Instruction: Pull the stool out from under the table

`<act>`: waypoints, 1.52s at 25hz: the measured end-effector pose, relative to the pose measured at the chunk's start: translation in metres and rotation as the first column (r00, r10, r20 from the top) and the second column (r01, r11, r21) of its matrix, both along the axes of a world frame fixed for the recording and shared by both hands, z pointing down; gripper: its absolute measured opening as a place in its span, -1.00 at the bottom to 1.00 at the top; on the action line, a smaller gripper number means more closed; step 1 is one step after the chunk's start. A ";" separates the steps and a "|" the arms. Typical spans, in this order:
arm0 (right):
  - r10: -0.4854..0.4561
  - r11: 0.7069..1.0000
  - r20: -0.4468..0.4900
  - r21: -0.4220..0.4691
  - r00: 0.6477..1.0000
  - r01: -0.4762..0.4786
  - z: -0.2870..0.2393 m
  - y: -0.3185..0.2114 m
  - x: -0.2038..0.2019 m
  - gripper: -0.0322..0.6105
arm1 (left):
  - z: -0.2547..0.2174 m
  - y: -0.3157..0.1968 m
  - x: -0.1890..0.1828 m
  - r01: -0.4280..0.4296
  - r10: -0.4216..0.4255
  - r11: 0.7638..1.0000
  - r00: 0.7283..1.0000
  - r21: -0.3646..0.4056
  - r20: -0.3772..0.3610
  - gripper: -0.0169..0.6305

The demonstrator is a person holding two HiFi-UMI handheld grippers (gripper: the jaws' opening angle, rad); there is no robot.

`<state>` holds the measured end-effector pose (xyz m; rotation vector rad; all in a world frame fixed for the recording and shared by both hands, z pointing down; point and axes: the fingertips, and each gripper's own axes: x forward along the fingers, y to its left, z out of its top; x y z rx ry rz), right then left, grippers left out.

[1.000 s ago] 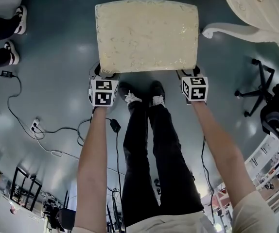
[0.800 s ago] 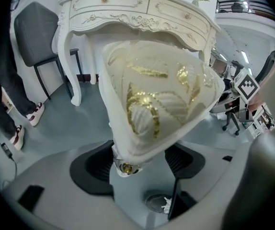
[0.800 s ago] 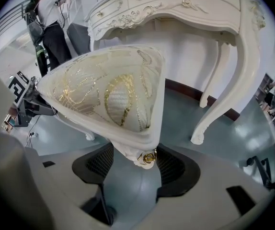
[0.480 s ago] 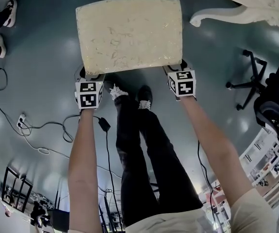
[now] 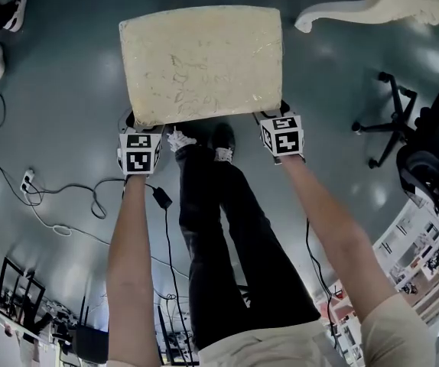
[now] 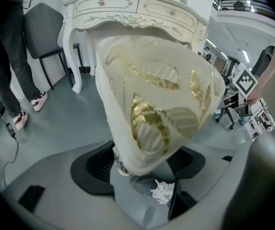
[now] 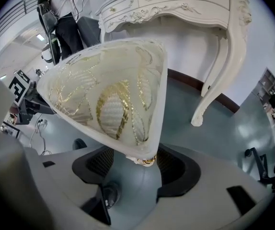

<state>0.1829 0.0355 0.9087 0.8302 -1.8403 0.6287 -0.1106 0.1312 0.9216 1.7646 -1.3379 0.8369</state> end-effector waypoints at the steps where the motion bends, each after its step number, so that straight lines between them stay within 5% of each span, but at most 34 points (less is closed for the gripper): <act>1: -0.015 1.000 -0.015 -0.010 1.000 0.015 -0.001 0.004 0.002 -0.02 | 0.000 0.005 0.001 -0.003 0.003 1.000 1.000 -0.015 0.002 0.09; 5: -0.052 0.997 -0.061 -0.063 0.997 0.048 -0.015 0.018 0.013 -0.03 | -0.013 0.016 -0.001 0.026 -0.026 0.998 1.000 -0.058 0.008 0.08; 13: 0.006 0.996 0.042 -0.094 0.999 -0.002 -0.109 0.045 0.008 -0.03 | -0.097 0.036 0.014 0.077 -0.078 0.994 0.997 -0.073 -0.008 0.05; 22: 0.028 1.000 0.172 -0.010 0.985 -0.027 -0.265 0.031 -0.023 -0.03 | -0.259 0.026 0.040 0.127 -0.126 0.991 0.991 0.032 -0.055 0.03; 31: 0.031 0.995 0.292 0.079 0.956 -0.056 -0.388 0.036 -0.039 -0.03 | -0.381 0.033 0.051 0.303 -0.296 0.947 0.952 0.104 -0.080 0.01; 38: 0.034 0.996 0.367 0.060 0.930 -0.061 -0.433 0.060 -0.036 -0.03 | -0.459 0.029 0.066 0.314 -0.298 0.924 0.949 0.217 -0.102 0.01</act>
